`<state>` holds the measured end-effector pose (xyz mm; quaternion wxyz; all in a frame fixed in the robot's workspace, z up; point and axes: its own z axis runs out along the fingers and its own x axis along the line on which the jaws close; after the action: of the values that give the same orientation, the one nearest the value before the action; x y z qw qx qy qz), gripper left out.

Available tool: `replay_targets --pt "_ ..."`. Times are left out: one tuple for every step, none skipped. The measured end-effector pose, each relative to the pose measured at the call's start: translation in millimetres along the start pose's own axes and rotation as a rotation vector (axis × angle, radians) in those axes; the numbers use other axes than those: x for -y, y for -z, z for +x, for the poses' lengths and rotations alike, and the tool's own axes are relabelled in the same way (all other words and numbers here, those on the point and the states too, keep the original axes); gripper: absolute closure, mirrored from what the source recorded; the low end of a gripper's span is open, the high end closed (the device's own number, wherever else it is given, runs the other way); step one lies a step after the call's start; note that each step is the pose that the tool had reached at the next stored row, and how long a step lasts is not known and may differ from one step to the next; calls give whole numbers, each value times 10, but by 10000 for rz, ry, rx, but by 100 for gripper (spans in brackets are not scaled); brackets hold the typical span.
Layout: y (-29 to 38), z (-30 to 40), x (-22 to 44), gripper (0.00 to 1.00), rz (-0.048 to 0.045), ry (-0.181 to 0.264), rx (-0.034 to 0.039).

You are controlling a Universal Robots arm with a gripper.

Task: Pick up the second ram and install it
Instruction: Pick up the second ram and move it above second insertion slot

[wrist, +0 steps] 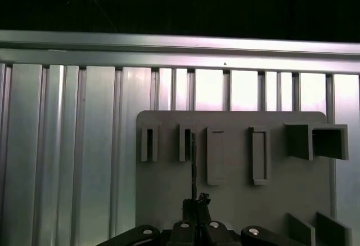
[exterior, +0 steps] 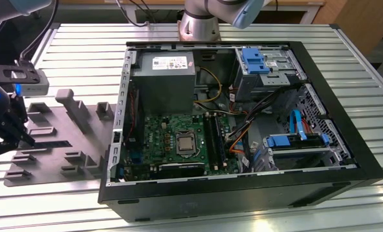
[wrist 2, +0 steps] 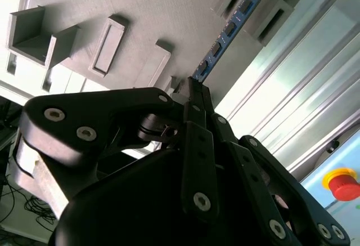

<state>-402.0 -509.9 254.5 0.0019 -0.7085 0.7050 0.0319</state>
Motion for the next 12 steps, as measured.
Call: replay_targets --pt "5 0 0 88 -2 0 -1" --pt "11 0 0 88 -3 0 -2" --pt "15 0 0 88 -2 0 -2" --pt "17 -1 -1 88 -1 0 -1" --pt "23 -1 -1 88 -3 0 -2" --pt "29 -1 -1 88 -4 0 -1" --pt "33 -1 -2 88 -3 0 1" --pt "37 -2 -2 88 -2 0 3" --pt "43 -2 -2 88 -3 0 3" --pt "48 -2 -2 88 -3 0 3" --pt "52 -2 -2 88 -2 0 3" --pt "56 -3 -2 88 -2 0 4"
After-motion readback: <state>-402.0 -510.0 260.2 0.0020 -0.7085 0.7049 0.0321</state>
